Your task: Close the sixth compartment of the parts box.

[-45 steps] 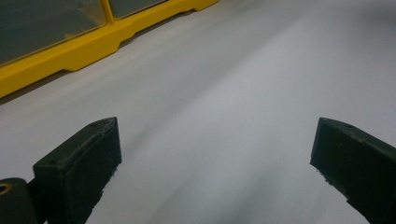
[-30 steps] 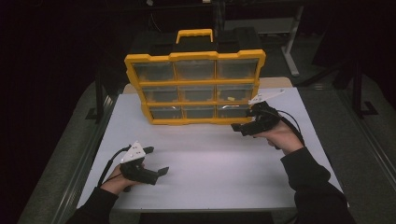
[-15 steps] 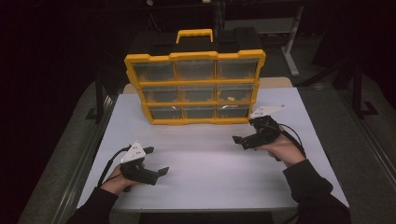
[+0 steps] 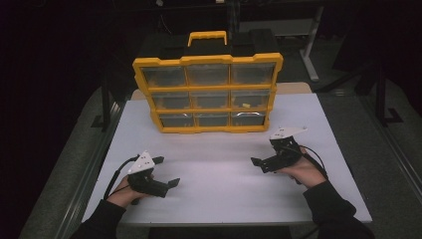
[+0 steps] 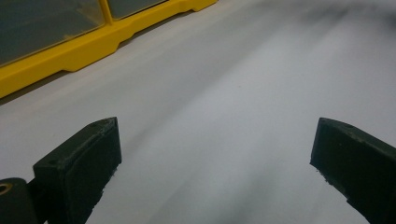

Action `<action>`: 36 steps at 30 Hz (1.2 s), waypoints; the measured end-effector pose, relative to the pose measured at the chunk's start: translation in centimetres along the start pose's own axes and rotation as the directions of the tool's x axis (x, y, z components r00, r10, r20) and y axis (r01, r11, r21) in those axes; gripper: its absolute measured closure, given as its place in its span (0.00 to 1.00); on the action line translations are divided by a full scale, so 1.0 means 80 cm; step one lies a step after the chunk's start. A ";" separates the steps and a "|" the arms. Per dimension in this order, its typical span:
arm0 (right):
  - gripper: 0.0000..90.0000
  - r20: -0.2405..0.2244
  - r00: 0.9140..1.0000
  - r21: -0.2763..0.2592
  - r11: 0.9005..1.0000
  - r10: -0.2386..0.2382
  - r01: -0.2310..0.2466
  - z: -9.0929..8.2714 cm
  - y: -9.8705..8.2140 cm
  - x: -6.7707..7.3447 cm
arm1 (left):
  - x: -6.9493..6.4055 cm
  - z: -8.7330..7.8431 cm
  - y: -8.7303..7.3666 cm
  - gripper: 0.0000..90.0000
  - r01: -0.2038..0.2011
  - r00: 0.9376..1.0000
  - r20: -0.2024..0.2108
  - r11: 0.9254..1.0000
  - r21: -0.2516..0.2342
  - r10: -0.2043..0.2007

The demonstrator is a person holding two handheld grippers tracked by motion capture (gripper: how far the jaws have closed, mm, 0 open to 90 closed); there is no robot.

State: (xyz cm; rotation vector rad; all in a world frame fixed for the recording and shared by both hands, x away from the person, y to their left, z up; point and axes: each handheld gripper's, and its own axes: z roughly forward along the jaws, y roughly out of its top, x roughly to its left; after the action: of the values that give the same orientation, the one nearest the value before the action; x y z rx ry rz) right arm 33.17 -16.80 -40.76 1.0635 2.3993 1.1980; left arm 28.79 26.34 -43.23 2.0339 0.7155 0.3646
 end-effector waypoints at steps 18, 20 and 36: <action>0.00 0.021 0.999 -0.010 1.000 0.024 -0.024 -0.008 -0.052 0.007 | -0.001 0.000 0.000 0.01 -0.005 1.000 -0.001 1.000 0.004 0.005; 0.00 0.022 0.999 -0.007 1.000 0.030 -0.030 -0.009 -0.056 0.007 | -0.001 0.000 0.000 0.01 -0.008 1.000 -0.001 1.000 0.004 0.008; 0.00 0.018 1.000 0.019 1.000 0.024 -0.024 -0.005 -0.064 0.008 | 0.000 0.000 0.000 0.01 -0.011 1.000 -0.001 1.000 0.009 0.011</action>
State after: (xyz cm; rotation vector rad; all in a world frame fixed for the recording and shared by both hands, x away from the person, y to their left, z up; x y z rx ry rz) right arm 29.92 -18.59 -44.40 1.1068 2.3961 1.1701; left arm 28.77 26.31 -43.26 2.0466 0.7076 0.3695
